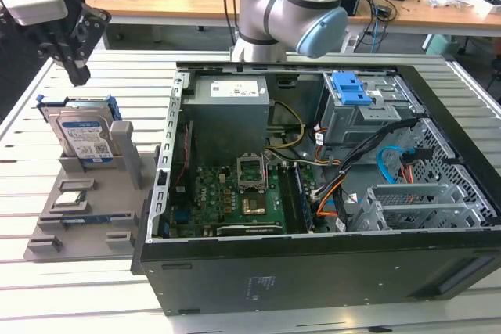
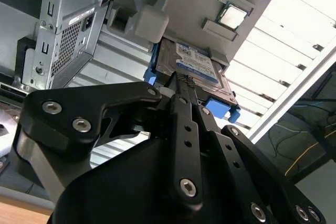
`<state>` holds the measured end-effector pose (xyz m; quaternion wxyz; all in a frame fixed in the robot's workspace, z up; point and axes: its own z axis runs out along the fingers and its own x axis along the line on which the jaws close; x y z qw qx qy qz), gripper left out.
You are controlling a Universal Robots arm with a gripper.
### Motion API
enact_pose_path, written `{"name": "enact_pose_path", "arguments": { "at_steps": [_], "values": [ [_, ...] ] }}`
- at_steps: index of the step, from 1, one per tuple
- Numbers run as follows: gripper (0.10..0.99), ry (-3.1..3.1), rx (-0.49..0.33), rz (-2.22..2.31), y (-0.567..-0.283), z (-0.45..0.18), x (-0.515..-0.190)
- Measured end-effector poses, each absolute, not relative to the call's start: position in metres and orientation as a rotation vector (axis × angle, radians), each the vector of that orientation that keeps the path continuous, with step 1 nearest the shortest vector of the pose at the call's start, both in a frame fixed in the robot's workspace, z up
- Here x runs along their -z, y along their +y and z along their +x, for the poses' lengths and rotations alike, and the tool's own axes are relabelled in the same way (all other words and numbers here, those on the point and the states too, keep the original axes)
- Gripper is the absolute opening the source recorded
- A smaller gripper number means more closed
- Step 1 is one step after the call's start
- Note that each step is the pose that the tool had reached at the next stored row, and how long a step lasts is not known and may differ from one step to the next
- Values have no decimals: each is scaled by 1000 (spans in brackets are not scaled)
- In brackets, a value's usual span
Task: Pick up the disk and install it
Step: 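Reach for the disk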
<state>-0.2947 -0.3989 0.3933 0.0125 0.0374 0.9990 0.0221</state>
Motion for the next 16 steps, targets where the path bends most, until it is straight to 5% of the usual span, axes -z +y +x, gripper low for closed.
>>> {"name": "enact_pose_path", "arguments": {
  "at_steps": [16],
  "values": [
    [106,3114,-69,117,-399,-330,-393]
  ]
}}
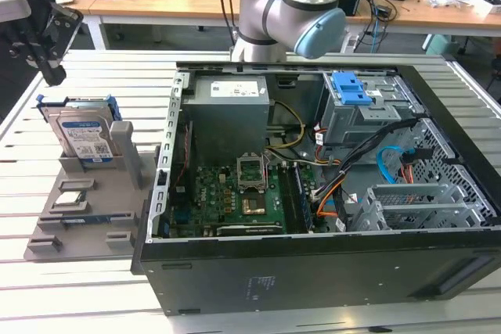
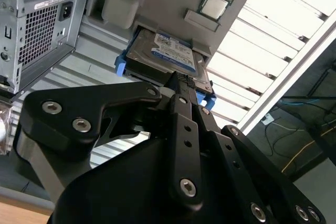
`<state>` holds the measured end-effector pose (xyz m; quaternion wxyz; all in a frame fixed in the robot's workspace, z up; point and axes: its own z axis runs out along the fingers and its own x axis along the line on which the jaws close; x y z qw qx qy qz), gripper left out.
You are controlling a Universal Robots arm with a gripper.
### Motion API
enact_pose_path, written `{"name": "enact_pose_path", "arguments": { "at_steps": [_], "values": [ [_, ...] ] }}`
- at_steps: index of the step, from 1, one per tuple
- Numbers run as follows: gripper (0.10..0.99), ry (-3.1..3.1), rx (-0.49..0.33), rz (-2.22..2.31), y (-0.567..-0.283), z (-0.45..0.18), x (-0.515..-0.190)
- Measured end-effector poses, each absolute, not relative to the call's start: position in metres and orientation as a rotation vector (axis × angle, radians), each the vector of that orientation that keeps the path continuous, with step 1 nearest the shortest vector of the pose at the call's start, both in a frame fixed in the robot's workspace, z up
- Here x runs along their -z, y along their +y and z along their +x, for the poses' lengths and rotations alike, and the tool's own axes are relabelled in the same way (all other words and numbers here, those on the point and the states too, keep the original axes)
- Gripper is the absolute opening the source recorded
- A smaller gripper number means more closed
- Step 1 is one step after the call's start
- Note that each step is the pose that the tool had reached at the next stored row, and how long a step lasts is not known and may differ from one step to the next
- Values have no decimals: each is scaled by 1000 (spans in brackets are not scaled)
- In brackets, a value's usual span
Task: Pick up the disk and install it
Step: 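Reach for the disk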
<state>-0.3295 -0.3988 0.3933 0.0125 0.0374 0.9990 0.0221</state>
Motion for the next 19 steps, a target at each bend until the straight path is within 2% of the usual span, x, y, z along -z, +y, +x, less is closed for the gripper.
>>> {"name": "enact_pose_path", "arguments": {
  "at_steps": [19],
  "values": [
    [106,3114,-69,117,-399,-359,-393]
  ]
}}
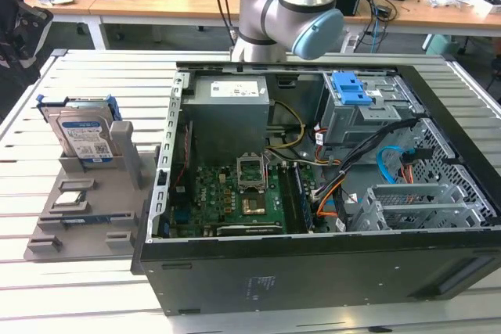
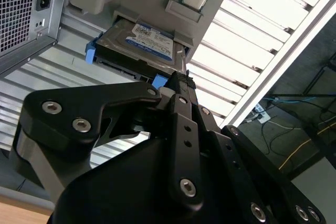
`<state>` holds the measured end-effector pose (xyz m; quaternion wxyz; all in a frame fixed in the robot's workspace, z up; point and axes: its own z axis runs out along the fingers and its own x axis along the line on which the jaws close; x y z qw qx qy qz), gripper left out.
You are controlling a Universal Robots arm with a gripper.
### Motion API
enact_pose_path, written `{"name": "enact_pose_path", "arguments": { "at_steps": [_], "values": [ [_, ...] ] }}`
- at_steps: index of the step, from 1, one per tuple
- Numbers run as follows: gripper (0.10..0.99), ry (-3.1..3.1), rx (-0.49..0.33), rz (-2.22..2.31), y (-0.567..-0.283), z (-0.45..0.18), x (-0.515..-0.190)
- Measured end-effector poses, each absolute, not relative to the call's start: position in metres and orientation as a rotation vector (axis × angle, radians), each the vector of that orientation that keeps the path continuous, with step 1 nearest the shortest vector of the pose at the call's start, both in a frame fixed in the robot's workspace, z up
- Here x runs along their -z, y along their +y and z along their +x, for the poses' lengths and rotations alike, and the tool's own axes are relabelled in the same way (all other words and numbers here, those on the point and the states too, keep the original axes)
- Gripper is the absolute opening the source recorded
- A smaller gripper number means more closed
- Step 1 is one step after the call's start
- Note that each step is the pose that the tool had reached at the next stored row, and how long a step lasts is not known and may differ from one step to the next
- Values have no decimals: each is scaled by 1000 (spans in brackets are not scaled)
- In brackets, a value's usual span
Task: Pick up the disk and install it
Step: 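Reach for the disk, then pick up the disk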
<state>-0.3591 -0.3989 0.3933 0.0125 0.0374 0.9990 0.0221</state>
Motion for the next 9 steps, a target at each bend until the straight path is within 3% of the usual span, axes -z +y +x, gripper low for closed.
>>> {"name": "enact_pose_path", "arguments": {
  "at_steps": [9],
  "values": [
    [106,3114,-69,117,-399,-359,-393]
  ]
}}
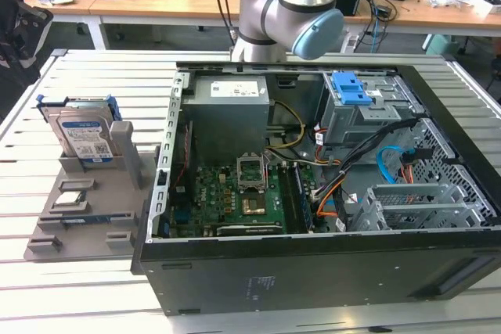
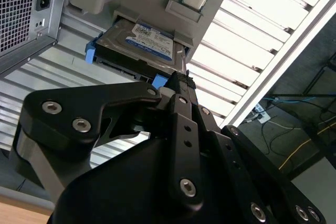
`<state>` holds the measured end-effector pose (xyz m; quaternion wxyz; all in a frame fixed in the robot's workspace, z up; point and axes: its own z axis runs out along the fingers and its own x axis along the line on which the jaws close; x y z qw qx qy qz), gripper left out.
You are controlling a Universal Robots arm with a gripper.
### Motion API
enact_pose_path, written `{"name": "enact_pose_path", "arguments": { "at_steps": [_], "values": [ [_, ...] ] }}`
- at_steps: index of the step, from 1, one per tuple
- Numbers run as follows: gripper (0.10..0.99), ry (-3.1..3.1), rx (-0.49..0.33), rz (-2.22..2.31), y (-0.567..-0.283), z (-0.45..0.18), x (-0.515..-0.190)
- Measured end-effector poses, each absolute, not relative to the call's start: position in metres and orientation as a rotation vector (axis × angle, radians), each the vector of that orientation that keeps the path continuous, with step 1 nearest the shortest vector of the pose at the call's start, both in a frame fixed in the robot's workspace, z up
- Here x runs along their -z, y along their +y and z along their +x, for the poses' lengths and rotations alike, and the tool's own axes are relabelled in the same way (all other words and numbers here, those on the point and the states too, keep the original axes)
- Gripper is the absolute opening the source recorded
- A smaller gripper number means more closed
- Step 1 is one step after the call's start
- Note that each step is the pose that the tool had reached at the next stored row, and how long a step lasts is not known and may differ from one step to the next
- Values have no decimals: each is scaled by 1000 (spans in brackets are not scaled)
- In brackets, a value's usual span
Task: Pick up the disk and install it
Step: 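Pick up the disk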
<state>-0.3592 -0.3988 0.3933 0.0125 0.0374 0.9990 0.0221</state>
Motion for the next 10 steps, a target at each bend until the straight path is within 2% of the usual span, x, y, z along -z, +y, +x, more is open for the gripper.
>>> {"name": "enact_pose_path", "arguments": {
  "at_steps": [10],
  "values": [
    [106,3108,-74,-298,-399,-359,-393]
  ]
}}
